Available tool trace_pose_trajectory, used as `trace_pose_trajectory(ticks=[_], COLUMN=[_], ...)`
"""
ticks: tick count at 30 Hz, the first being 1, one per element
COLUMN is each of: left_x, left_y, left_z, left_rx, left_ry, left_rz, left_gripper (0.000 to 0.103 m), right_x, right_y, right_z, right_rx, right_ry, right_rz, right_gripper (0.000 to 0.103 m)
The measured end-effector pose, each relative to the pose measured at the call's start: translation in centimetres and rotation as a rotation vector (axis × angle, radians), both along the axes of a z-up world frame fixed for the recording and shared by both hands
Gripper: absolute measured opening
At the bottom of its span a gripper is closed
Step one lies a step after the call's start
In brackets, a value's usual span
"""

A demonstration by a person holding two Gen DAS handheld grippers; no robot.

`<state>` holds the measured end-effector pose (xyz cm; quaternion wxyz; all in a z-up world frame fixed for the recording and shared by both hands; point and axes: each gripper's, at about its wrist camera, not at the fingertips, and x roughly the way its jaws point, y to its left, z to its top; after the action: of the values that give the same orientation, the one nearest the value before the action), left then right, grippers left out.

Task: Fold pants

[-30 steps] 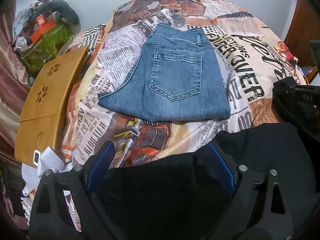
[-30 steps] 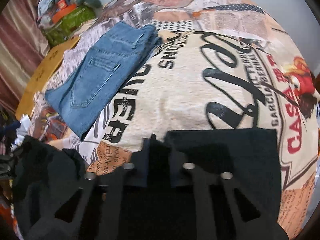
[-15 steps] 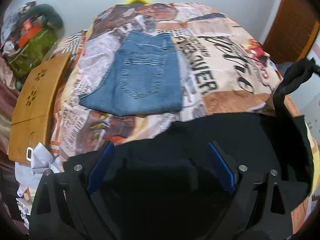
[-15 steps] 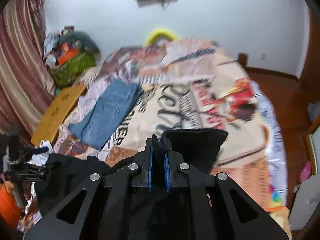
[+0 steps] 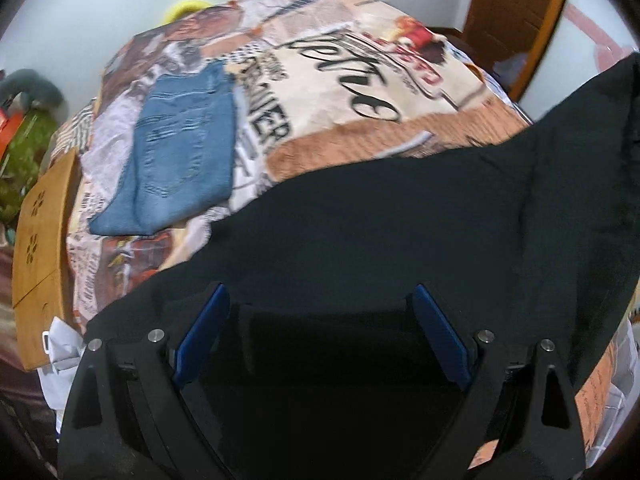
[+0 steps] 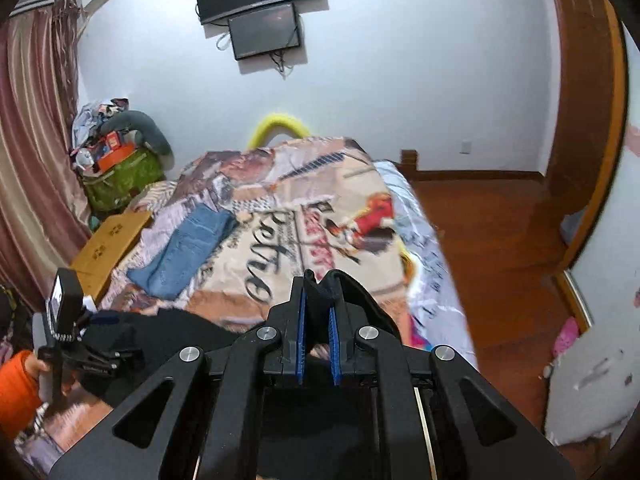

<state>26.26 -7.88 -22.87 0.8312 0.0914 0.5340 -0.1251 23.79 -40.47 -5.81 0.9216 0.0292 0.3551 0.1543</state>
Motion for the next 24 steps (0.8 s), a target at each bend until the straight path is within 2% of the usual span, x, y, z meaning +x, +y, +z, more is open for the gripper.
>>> trace_pose_trajectory(ticks=[4,8,12,16,21,24], left_x=[-0.5,-1.0,-0.9,-1.0,-1.1,-1.3], left_y=[-1.1,-1.5,-1.4,-1.4,-1.2,-0.4], left_z=[-0.6,-0.9,-1.1,-1.2,-1.0,-0.4], left_rx=[0.0,0.018,0.008,-0.003,-0.007,-0.011], left_ry=[0.022,0.013,0.016,0.003,-0.007,-0.031], left_rz=[-0.012,-0.012,-0.001,0.011,0.016,0.028], left_gripper=[0.093,0.094,0.096,0.097,0.097,0.097], right_x=[-1.4,-2.7,-4.3,-5.6,-6.1,-6.3], right_y=[-1.7,-3.2,-4.1,-4.4,-3.7,-3.2], right_z=[-2.8,-7.5,-12.8,-16.8,-17.9,-17.2], right_rx=[-0.019,-0.033,-0.029,-0.022,-0.045,-0.121], right_ry=[0.064,0.168,0.287,0.371,0.383,0.372], right_rz=[-0.035,-0.077,-0.109,-0.125,-0.143,-0.149], right_gripper=[0.008,0.008,0.008,0.008,0.009,0.02])
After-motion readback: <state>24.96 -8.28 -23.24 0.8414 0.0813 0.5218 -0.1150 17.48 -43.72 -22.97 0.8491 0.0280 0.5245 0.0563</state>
